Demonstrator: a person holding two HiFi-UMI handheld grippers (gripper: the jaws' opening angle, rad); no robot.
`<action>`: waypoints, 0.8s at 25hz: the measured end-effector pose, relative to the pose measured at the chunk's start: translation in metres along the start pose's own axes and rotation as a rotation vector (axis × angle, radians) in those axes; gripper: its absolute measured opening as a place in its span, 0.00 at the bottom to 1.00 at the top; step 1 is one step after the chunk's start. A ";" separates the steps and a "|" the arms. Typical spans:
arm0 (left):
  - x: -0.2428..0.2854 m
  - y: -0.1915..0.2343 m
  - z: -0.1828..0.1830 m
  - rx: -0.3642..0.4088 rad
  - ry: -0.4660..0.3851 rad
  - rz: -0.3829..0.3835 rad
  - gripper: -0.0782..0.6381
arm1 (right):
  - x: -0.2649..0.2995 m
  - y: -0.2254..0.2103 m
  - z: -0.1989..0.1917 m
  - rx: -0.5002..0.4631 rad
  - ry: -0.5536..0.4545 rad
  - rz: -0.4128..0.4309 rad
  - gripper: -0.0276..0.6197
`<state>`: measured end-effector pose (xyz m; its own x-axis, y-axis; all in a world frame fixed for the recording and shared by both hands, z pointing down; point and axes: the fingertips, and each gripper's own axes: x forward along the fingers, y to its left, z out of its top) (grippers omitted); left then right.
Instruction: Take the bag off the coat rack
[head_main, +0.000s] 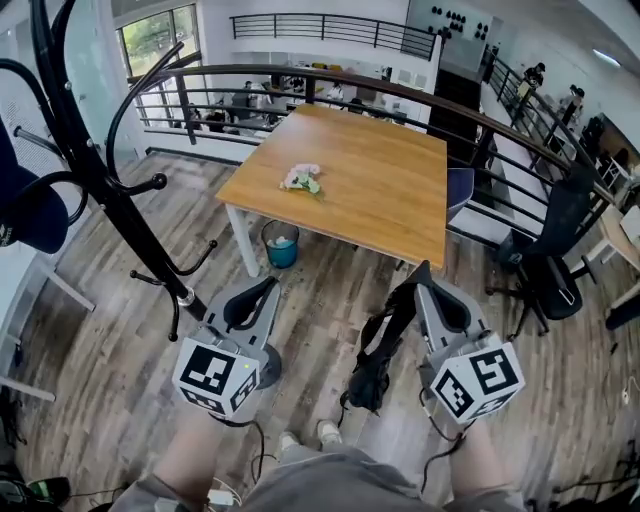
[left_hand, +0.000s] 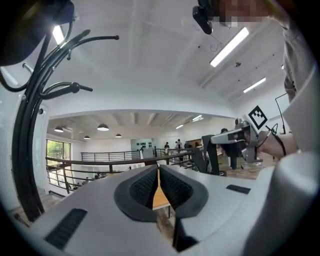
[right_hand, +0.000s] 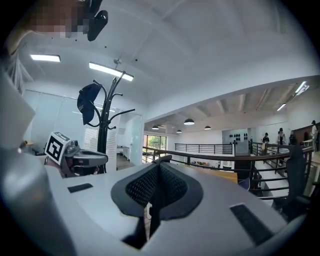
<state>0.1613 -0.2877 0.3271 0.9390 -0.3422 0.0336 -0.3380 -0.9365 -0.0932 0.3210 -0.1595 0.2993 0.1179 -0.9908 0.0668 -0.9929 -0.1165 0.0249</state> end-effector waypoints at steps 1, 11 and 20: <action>0.002 -0.005 -0.003 -0.022 -0.016 -0.012 0.15 | -0.007 -0.003 -0.006 0.008 0.009 -0.011 0.09; 0.030 -0.041 -0.056 0.013 0.063 -0.063 0.15 | -0.044 -0.036 -0.065 0.081 0.075 -0.107 0.09; 0.039 -0.052 -0.070 -0.025 0.132 -0.088 0.15 | -0.044 -0.044 -0.079 0.114 0.124 -0.130 0.09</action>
<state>0.2107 -0.2579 0.4025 0.9491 -0.2646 0.1710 -0.2580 -0.9643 -0.0598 0.3610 -0.1055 0.3745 0.2396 -0.9515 0.1930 -0.9638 -0.2571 -0.0709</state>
